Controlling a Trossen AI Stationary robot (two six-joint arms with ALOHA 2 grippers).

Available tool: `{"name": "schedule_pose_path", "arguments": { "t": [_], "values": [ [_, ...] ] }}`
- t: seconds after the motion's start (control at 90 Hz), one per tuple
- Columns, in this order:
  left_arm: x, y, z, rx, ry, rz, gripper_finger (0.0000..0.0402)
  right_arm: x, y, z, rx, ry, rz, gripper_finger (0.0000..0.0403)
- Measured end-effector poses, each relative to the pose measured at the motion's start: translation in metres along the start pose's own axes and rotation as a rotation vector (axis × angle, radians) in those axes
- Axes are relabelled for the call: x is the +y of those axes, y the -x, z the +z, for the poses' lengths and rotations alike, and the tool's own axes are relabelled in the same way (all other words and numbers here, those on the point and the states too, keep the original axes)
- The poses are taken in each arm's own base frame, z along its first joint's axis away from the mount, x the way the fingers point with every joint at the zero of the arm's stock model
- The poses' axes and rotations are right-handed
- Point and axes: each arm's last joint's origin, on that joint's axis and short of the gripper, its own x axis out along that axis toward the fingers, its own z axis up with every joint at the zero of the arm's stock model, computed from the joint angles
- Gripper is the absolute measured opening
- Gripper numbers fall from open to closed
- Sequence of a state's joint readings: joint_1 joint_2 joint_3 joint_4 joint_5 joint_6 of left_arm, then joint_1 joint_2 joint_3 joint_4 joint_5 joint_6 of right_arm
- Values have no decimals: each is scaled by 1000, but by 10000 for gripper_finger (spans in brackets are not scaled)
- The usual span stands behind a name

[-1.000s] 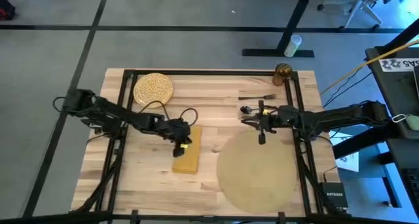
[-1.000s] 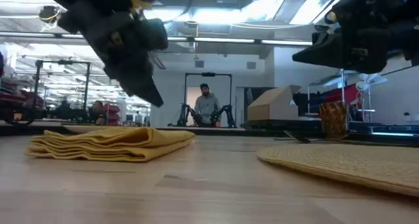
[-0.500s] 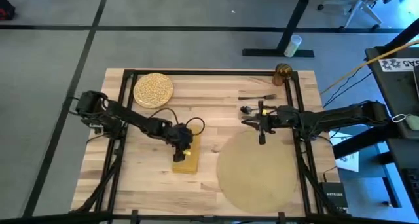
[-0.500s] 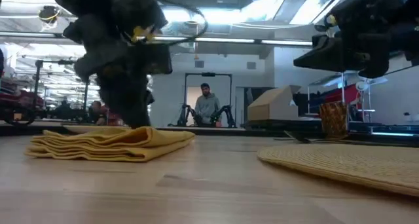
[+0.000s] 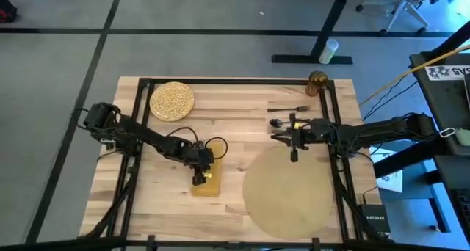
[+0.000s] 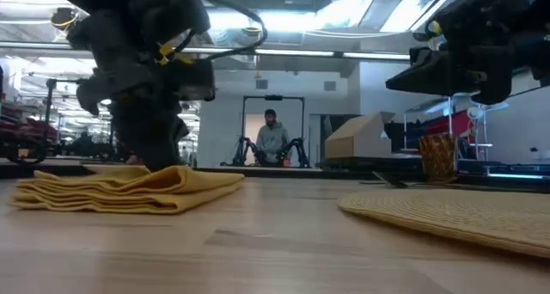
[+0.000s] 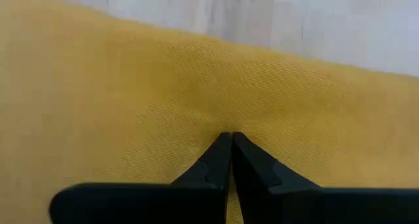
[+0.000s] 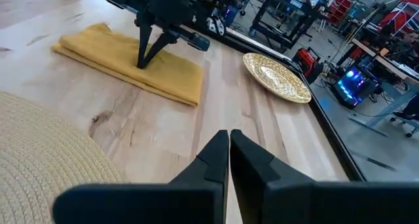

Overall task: Set table place
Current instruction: Fold the yellow table napkin

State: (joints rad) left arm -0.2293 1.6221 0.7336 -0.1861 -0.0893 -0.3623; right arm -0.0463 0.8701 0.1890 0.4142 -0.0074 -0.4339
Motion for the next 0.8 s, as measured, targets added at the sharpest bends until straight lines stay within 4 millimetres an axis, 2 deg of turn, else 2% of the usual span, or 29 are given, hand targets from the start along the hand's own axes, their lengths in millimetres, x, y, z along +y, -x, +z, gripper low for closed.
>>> {"name": "schedule_pose_path", "arguments": {
  "t": [0.244,0.467,0.8],
  "values": [
    [4,17,-8,38,13,65,0,0,0,0,1,0,0,1],
    [8,25,-17,21,62,78,0,0,0,0,4,0,2,1],
    [14,30,1,-81,113,63,0,-1,0,-1,31,-8,-40,1]
  ]
}}
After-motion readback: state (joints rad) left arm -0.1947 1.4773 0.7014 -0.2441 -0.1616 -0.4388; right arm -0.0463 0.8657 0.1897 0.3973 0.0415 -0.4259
